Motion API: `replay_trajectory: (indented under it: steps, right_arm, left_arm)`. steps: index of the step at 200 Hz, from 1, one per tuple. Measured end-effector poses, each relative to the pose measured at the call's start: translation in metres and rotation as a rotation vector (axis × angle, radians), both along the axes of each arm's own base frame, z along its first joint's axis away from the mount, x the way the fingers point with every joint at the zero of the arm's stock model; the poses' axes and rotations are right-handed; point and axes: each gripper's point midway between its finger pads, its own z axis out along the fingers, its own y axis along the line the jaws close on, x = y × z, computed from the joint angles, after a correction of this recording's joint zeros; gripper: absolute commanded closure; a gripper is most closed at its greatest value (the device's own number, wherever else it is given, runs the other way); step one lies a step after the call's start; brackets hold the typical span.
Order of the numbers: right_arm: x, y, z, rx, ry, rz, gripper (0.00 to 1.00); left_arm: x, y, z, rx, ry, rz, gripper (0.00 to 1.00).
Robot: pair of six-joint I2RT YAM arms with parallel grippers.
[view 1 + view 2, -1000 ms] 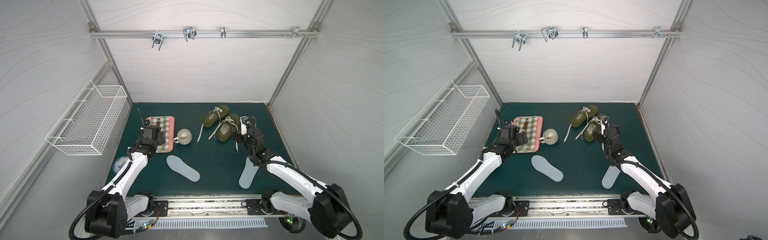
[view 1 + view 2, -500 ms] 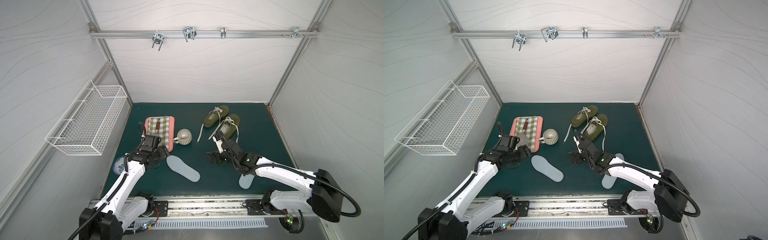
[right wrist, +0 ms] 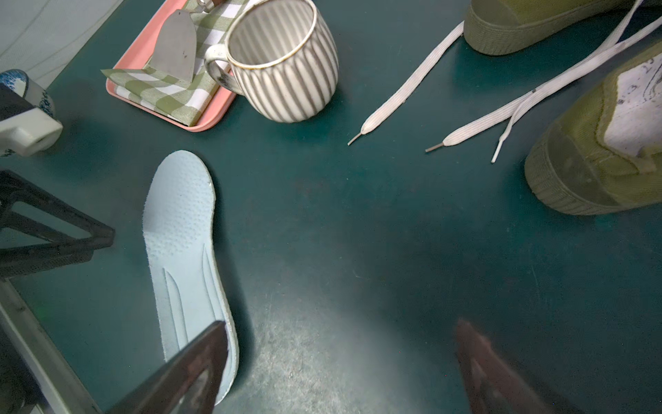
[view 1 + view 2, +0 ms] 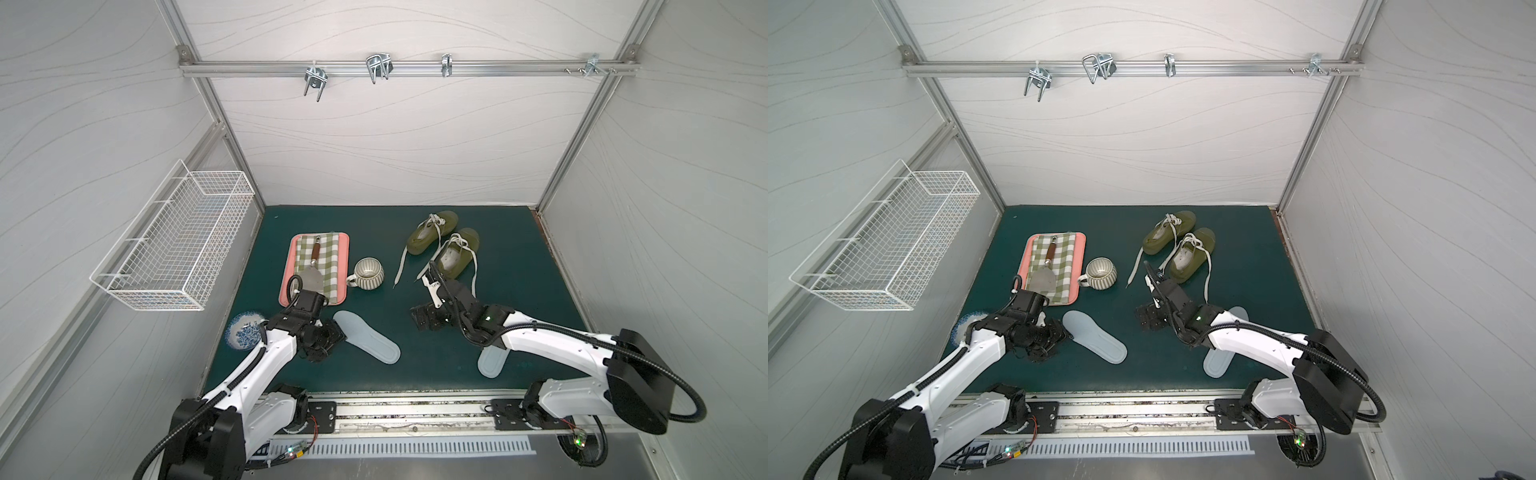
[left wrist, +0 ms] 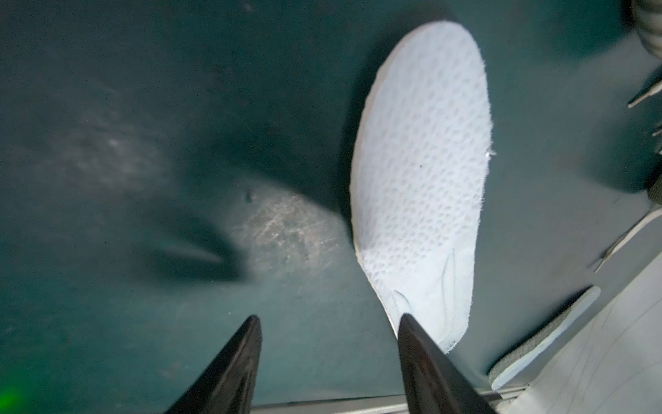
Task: Insert the insole into the shoe
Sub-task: Pick up the insole from the center of the board.
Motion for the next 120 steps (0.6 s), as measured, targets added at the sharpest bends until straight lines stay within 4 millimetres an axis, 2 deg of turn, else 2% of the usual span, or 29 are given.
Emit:
replay_trajectory:
  steps: [18, 56, 120]
  right_arm:
    - [0.000, 0.000, -0.001, -0.002, 0.001, 0.001, 0.01]
    - [0.003, -0.002, 0.000, -0.001, -0.001, -0.009, 0.01]
    - [0.012, -0.007, 0.001, 0.005, -0.005, -0.029, 0.01]
  left_arm:
    - [0.002, -0.010, -0.005, -0.050, 0.017, 0.000, 0.49]
    - [0.001, -0.020, -0.013, -0.096, 0.037, 0.009, 0.54]
    - [0.011, -0.037, -0.019, -0.159, 0.025, 0.024, 0.64]
